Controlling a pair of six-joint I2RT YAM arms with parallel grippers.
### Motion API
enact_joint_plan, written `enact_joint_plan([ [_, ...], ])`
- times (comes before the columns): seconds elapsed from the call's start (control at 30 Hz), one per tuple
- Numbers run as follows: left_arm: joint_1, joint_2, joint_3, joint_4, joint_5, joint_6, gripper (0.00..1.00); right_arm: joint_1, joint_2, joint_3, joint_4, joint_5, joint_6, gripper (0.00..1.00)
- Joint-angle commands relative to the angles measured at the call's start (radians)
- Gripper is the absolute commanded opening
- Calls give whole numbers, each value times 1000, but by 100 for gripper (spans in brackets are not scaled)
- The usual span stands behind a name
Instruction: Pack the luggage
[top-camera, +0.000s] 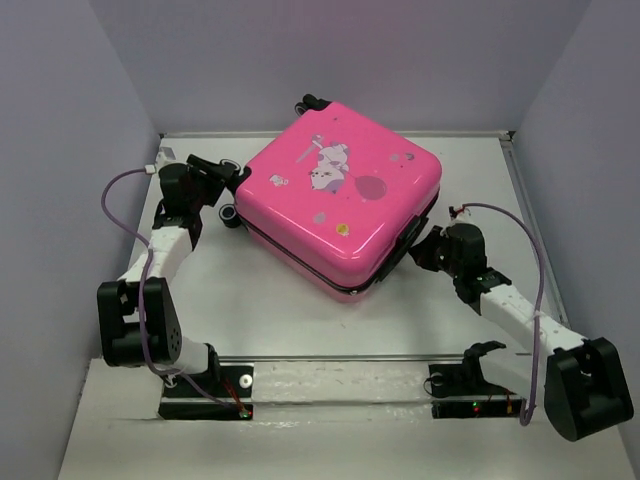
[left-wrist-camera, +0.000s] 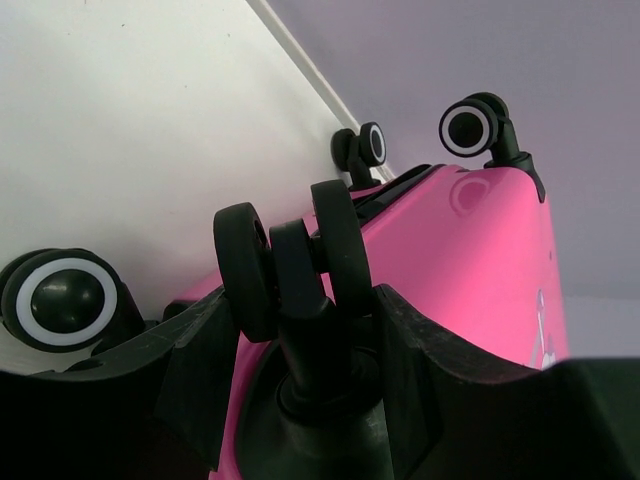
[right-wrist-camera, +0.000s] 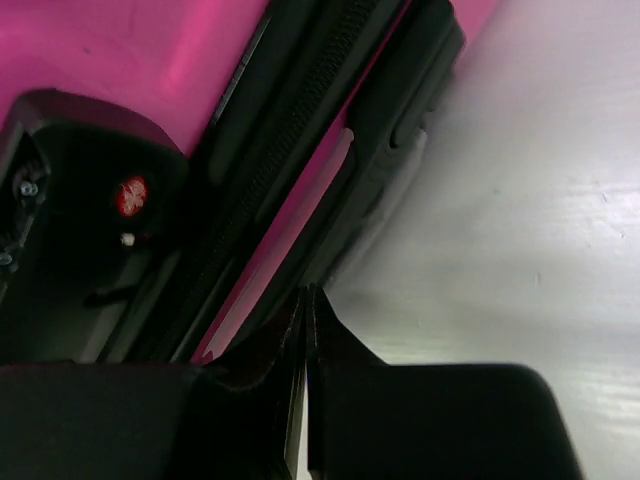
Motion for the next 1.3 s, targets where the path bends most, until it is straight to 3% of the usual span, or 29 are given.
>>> enact_joint_plan([
  [0.0, 7, -22, -59, 123, -43, 15, 6, -78, 89, 15, 375, -279, 11, 7],
  [0.2, 7, -147, -185, 143, -70, 10, 6, -201, 389, 156, 648, -596, 141, 14],
  [0.27, 5, -191, -214, 143, -70, 10, 6, -233, 483, 240, 666, -704, 164, 26],
  [0.3, 5, -238, -243, 138, -70, 10, 6, -242, 564, 325, 666, -739, 184, 40],
  [0.33, 7, -286, -272, 132, -63, 8, 6, -255, 607, 378, 668, -783, 193, 48],
  [0.43, 6, -355, -323, 124, -41, 5, 6, -264, 603, 398, 636, -779, 192, 70],
  [0.5, 2, -419, -375, 124, -26, 2, 6, -264, 556, 385, 550, -761, 142, 74],
  [0.57, -1, -458, -406, 120, -20, -1, 6, -264, 511, 372, 409, -701, 92, 73],
  [0.67, 1, -533, -409, 65, -43, 11, 6, -264, 366, 282, 280, -633, 13, 62],
  [0.7, -1, -541, -397, 48, -73, 18, 12, -264, 321, 247, 262, -621, 2, 59],
  [0.73, 1, -552, -380, 19, -89, 27, 41, -264, 228, 165, 255, -612, -7, 48],
  [0.83, 1, -556, -293, -21, -141, 39, 77, -206, 94, 38, 309, -604, -1, 13],
  [0.9, 4, -544, -214, -40, -156, 45, 81, -145, -3, -45, 315, -580, -18, 7],
  [0.97, 10, -517, -156, -72, -161, 61, 81, -57, -52, -80, 323, -543, -49, 7],
  [1.07, 34, -475, -81, -81, -147, 73, 80, 3, -67, -158, 388, -531, -50, 15],
  [1.1, 47, -464, -78, -83, -126, 74, 79, 3, -69, -169, 406, -534, -50, 19],
  [1.2, 61, -463, -102, -81, -71, 94, 76, 32, -60, -186, 429, -522, -96, 43],
  [1.27, 61, -503, -145, -92, -72, 143, 76, 57, -44, -183, 442, -514, -112, 47],
])
